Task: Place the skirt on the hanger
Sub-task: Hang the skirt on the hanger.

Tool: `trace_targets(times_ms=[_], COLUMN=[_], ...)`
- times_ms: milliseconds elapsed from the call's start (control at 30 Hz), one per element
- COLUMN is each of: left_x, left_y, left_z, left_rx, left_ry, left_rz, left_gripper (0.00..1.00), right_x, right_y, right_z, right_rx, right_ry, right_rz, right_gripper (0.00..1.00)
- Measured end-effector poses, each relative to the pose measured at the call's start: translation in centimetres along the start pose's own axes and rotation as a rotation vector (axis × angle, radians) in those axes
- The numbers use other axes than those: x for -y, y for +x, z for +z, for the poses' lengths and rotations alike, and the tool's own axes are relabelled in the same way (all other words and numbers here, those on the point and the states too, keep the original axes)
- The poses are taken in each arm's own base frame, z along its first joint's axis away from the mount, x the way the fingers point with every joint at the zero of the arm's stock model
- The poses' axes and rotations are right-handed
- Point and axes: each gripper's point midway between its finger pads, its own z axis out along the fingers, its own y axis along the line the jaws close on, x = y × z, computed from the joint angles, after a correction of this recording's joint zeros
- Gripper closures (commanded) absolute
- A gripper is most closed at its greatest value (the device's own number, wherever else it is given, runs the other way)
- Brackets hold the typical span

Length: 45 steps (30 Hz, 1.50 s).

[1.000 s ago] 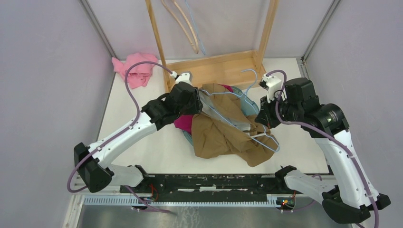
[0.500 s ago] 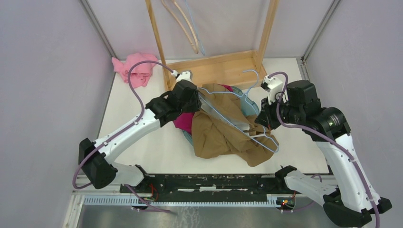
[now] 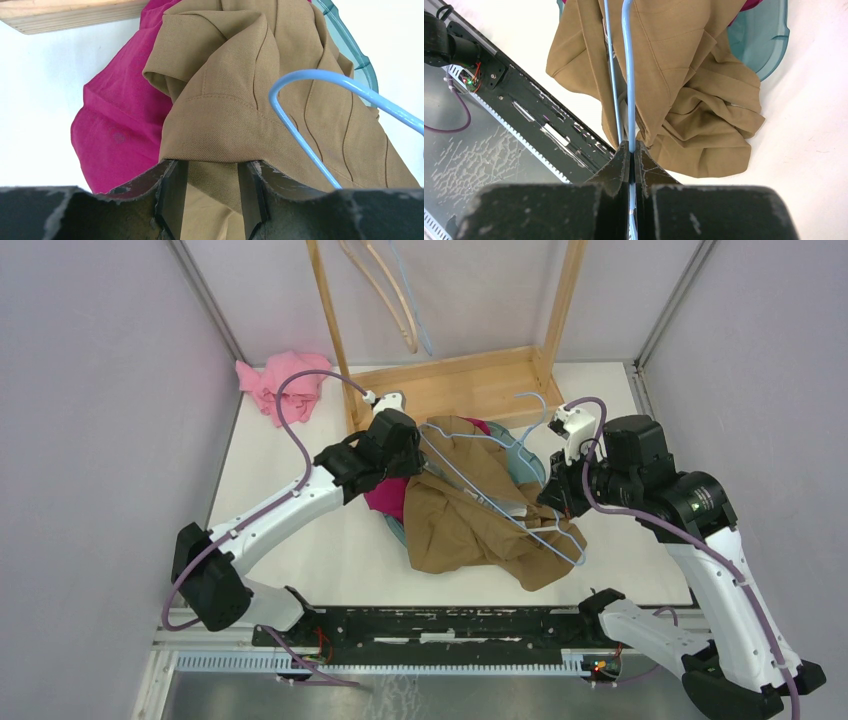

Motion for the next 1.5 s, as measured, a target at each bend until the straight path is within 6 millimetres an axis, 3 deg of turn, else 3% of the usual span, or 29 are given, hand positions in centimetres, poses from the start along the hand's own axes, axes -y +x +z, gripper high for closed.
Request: trace_targets(times_ms=[100,300,600,833,1000,1500], left_x=[0.0,-0.1,-0.6,-1.2,-1.6,0.1], left_y=[0.0,0.3,0.1,-0.4,-1.8,-3.8], left_z=[0.1,0.9,1.4,1.5,0.5,-0.6], left_rx=[-0.001,-0.004,-0.007,-0.013,0.001,-0.046], left_ry=[0.0,-0.007,-0.019,-0.014,0.023,0.225], left_rz=[0.0,-0.001,-0.011,-0.035,-0.075,-0.159], left_gripper=[0.55,0.75,0.92,0.93,0.94,0.93], right_x=[0.0,0.0,-0.1,-0.1,-0.1,-0.3], right_y=[0.0,0.0,0.0,0.0,0.0,0.0], right_z=[0.0,-0.1,-0.3,-0.3,-0.3,-0.4], right_rx=[0.0,0.003,0.01,0.012,0.012,0.012], right_ry=[0.0,0.0,0.0,0.002,0.002,-0.009], right_rz=[0.0,0.0,-0.001,-0.001,-0.001,-0.002], right_gripper=[0.99,0.99,0.99,0.99,0.99,0.99])
